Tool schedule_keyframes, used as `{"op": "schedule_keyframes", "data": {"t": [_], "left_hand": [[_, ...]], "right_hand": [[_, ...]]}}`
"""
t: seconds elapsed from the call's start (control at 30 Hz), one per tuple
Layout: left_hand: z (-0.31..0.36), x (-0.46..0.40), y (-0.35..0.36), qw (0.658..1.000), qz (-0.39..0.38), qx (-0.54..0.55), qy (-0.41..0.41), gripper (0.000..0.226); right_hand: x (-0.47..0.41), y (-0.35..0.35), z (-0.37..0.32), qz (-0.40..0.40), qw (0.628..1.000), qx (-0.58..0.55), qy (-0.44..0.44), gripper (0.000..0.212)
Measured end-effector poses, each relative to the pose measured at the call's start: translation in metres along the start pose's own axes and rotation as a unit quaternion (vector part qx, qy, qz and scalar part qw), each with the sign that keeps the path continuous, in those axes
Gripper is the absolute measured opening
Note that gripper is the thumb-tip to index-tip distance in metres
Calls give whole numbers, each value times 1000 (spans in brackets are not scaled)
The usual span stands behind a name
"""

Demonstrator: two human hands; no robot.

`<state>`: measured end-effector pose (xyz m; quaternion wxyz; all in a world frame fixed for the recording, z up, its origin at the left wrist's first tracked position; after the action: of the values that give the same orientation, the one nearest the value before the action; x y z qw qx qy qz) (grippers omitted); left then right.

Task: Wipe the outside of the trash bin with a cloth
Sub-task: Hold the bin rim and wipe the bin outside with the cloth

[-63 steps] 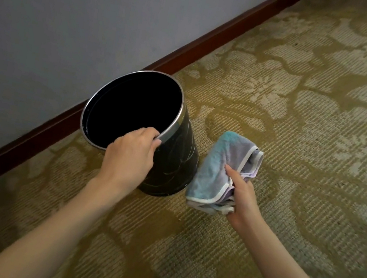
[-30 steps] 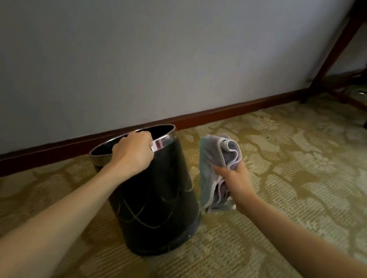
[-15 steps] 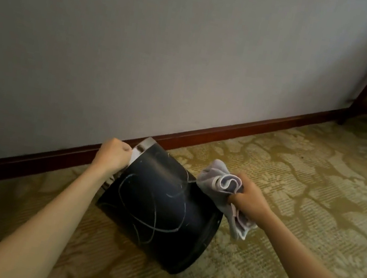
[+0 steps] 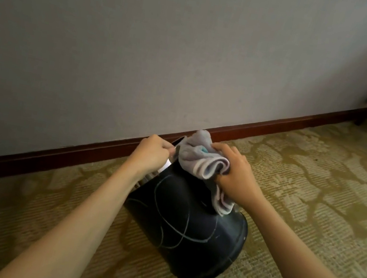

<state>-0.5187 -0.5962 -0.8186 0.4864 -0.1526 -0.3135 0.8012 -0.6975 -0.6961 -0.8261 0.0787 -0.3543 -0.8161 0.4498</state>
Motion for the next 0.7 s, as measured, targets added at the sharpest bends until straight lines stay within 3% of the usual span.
{"op": "schedule_keyframes", "data": {"t": [0.23,0.4,0.57,0.7], "left_hand": [[-5,-7,1,998,47,27,-20,32],[-2,-14,3,999,22,20,-12,31],[-23,-2,-22,996,-50,73,-21,32],[-54,18,-41,990,-135,9,-50,31]], "right_hand": [[64,25,63,22,990,138,24,30],[74,27,72,45,981,185,38,23],[70,32,68,59,975,208,57,27],[68,35,67,67,971,219,67,31]]}}
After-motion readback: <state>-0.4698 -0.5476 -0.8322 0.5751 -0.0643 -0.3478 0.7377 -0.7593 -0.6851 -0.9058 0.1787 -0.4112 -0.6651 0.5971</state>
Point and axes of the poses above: each hand's wrist, its own x-axis away from the middle knuckle, its own y-axis out of the palm, z = x × y, the point moved 3 cm from there along -x, towards the middle knuckle, and after that the axes turned 5 degrees about -z, right-handed, at the moved point
